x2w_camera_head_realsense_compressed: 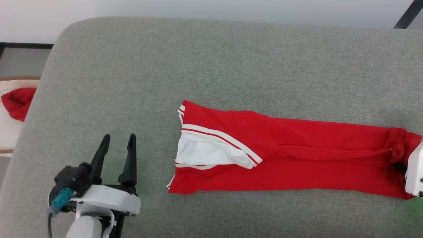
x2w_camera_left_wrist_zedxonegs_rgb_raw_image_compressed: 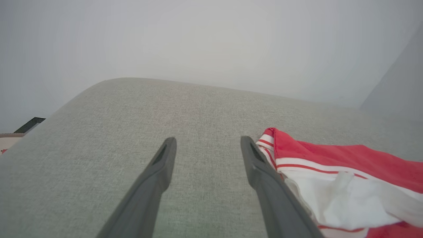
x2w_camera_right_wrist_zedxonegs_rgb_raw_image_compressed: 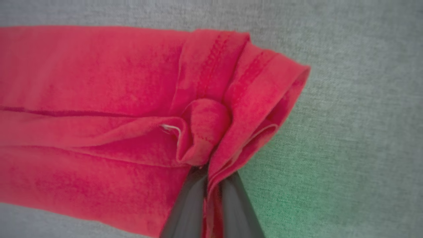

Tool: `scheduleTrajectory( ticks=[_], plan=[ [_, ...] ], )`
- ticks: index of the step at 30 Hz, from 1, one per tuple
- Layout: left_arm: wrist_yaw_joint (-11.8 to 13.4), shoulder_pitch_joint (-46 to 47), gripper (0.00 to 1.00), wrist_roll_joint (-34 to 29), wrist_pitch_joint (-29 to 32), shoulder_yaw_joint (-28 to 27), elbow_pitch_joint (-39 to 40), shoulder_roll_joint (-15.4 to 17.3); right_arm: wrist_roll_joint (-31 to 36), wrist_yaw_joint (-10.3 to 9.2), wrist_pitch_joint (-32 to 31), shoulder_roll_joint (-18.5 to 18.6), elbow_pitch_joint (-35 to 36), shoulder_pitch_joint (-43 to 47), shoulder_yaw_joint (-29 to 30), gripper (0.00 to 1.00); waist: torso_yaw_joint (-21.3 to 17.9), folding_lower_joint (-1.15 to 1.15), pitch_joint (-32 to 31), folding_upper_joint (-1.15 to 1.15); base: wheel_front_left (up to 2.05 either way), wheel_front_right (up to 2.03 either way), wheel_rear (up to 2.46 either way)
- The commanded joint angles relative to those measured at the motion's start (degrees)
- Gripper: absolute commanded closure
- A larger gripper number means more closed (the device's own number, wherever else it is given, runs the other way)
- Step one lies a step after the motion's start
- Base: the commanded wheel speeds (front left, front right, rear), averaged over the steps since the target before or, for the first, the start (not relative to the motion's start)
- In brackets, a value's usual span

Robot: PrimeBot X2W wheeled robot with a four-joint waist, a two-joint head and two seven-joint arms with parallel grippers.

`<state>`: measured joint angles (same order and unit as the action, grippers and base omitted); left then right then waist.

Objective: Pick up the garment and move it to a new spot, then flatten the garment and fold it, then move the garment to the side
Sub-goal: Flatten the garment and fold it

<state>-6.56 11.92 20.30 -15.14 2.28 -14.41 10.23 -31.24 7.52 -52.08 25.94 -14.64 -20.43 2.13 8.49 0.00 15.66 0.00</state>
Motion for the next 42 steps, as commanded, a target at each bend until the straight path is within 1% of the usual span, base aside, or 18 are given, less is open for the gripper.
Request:
scheduleTrajectory(
  ticks=[1,4,7,10,14,20,24,27,30,31,34,36,40,42],
  plan=[
    [-0.2,0.3,0.0,-0.3,0.0,-0.4,0.1,0.0,0.0,-0.08,0.5,-0.8,-0.9,0.2,-0.4,1.0,-0.4,0.0,0.1,0.0,0.0,0.0,0.0],
    [-0.6,0.0,0.0,-0.4,0.0,-1.0,0.2,0.0,0.2,-0.09,2.3,-0.6,-1.3,-0.9,0.4,1.0,-1.3,0.0,0.4,0.0,0.0,0.0,0.0],
    [-0.7,-0.3,0.0,-0.6,0.0,-1.0,0.2,0.5,0.7,-0.11,4.0,0.0,-2.2,-1.2,2.3,1.0,-2.3,0.0,0.7,0.0,0.0,0.0,0.0],
    [-0.9,-0.5,0.0,-0.3,0.0,-0.9,0.5,1.4,1.4,-0.1,6.0,1.3,-2.8,-1.5,4.7,1.0,-3.2,0.0,1.1,0.0,0.0,0.0,0.0],
    [-0.9,-0.8,0.0,0.4,0.0,-1.5,1.3,2.7,3.2,-0.1,9.5,4.0,-4.0,-2.0,8.9,1.0,-4.5,0.0,1.9,0.0,0.0,0.0,0.0],
    [-0.9,-1.2,0.0,0.9,0.0,-0.7,1.5,4.2,8.5,-0.09,13.7,8.1,-7.7,-2.3,16.2,1.0,-6.3,0.0,2.2,0.0,0.0,0.0,0.0],
    [-0.9,-1.2,0.0,1.5,0.0,0.3,1.2,4.9,10.4,-0.09,15.5,8.6,-9.3,-2.6,18.0,1.0,-7.1,0.0,2.0,0.0,0.0,0.0,0.0],
    [-0.9,-1.4,0.0,1.8,0.0,0.6,0.9,5.2,9.0,-0.09,15.8,7.5,-9.0,-2.9,16.4,1.0,-7.7,0.0,1.7,0.0,0.0,0.0,0.0],
    [-0.9,-1.6,0.0,1.9,0.0,0.9,0.4,5.2,7.4,-0.08,15.1,7.1,-6.2,-2.0,12.0,1.0,-8.0,0.0,1.0,0.0,0.0,0.0,0.0],
    [-0.9,-1.6,0.0,1.9,0.0,1.0,0.2,5.2,6.9,-0.08,14.9,7.1,-4.6,-1.1,9.9,1.0,-8.0,0.0,0.8,0.0,0.0,0.0,0.0],
    [-0.9,-1.9,0.0,2.3,0.0,1.1,-0.4,4.6,3.0,-0.08,13.8,5.0,1.2,0.1,4.4,1.0,-8.0,0.0,-0.2,0.0,0.0,0.0,0.0],
    [-0.9,-2.3,0.0,2.5,0.0,1.2,-0.7,4.2,0.9,-0.08,12.6,4.4,5.7,0.9,0.6,1.0,-8.1,0.0,-0.7,0.0,0.0,0.0,0.0],
    [-1.0,-2.6,0.0,2.6,0.0,1.3,-1.0,3.3,-1.7,-0.08,10.2,2.1,14.0,1.4,-6.8,1.0,-7.6,0.0,-1.4,0.0,0.0,0.0,0.0],
    [-0.9,-2.6,0.0,2.8,0.0,1.1,-1.0,2.8,-2.2,-0.08,9.2,1.3,17.0,1.4,-9.8,1.0,-7.1,0.0,-1.6,0.0,0.0,0.0,0.0]
  ],
)
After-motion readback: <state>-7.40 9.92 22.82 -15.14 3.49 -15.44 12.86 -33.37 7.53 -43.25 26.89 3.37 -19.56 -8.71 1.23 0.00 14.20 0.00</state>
